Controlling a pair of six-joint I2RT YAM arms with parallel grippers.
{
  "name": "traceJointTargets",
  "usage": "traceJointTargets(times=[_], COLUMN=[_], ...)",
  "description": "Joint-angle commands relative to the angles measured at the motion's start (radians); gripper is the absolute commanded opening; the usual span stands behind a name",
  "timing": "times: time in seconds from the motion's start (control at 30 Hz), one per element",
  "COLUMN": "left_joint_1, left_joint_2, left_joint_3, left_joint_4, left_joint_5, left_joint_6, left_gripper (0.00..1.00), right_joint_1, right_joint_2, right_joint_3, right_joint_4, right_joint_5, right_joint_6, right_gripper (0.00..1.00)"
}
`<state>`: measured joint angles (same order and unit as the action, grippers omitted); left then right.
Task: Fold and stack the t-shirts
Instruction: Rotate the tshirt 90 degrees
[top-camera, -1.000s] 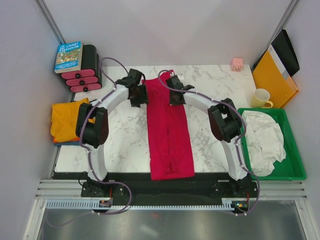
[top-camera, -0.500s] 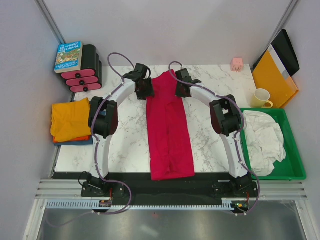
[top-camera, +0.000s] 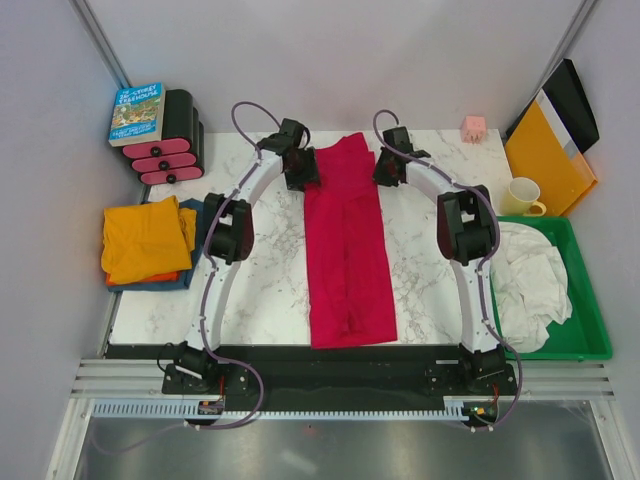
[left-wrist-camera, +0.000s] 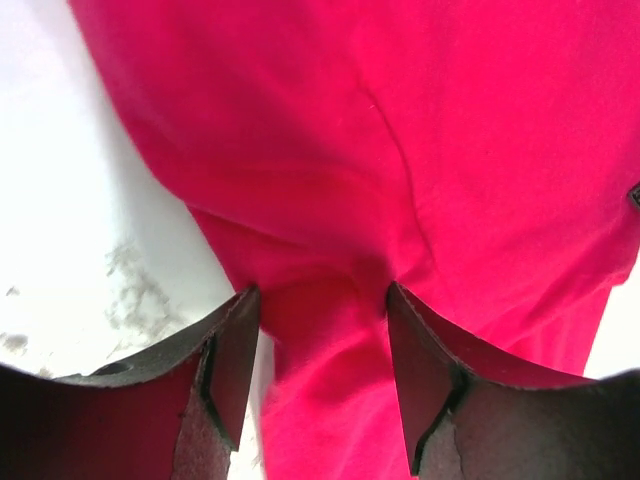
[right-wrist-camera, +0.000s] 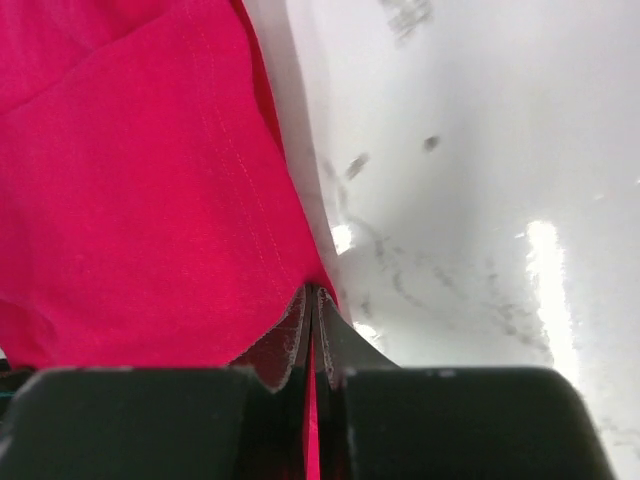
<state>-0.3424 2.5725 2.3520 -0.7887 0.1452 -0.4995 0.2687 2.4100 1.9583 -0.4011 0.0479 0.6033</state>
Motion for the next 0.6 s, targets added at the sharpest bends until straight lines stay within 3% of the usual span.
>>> traceJointTargets(times=[0.0, 0.2, 0.33, 0.43, 0.47, 0.57], left_joint_1=[0.016, 0.074, 0.080, 0.068, 0.062, 0.034], left_joint_2=[0.072, 0.098, 0.008, -0.135, -0.217, -0.342], left_joint_3=[0.087, 0.128, 0.116, 0.063, 0.014, -0.157], left_joint_4=[-0.044, -0.003, 0.002, 0.017, 0.022, 0.063], left_joint_5=[0.053, 0.114, 0.059, 0.028, 0.019, -0.019], left_joint_6=[0.018, -0.002, 0.027, 0.032, 0.035, 0.030], left_gripper=[0.63, 0.64, 0.63, 0.67, 0.69, 0.71], right_joint_1=[-0.078, -0.102, -0.086, -0.062, -0.045, -0.020], right_joint_2=[0.078, 0.118, 0.005, -0.127, -0.165, -0.320], right_joint_3=[0.002, 0.014, -0.047, -0.073, -0.090, -0.195], right_joint_4=[-0.099, -0.087, 0.036, 0.073, 0.080, 0.082], right_joint_5=[0.030, -0.032, -0.068, -0.054, -0.022, 0.023], right_joint_6=[0.010, 0.020, 0.010, 0.029, 0.036, 0.047], right_gripper=[0.05, 0.06, 0.05, 0.14, 0.22, 0.31])
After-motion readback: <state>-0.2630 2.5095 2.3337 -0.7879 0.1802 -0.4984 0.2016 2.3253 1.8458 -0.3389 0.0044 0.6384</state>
